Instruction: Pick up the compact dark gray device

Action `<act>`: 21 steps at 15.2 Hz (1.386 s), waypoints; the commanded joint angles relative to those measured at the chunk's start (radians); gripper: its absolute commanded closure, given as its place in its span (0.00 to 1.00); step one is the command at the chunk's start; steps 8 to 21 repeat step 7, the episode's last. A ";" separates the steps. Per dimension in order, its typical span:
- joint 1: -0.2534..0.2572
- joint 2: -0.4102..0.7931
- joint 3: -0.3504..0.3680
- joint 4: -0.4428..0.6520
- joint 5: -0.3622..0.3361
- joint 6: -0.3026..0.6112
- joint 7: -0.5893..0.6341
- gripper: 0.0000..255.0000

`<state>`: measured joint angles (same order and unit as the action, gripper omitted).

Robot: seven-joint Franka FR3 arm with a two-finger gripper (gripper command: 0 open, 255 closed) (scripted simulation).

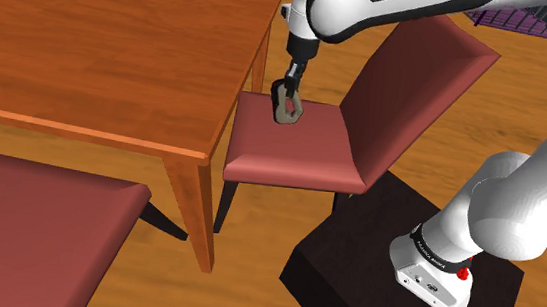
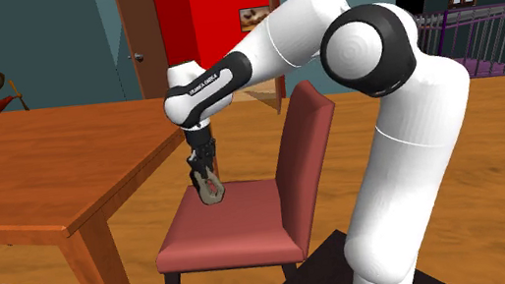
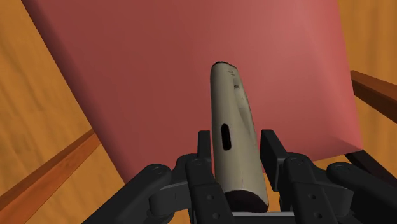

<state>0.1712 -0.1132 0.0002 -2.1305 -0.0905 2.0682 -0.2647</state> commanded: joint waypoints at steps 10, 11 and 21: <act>0.001 -0.020 0.001 0.066 0.004 -0.086 -0.007 1.00; 0.001 -0.020 0.001 0.066 0.004 -0.086 -0.007 1.00; 0.001 -0.020 0.001 0.066 0.004 -0.086 -0.007 1.00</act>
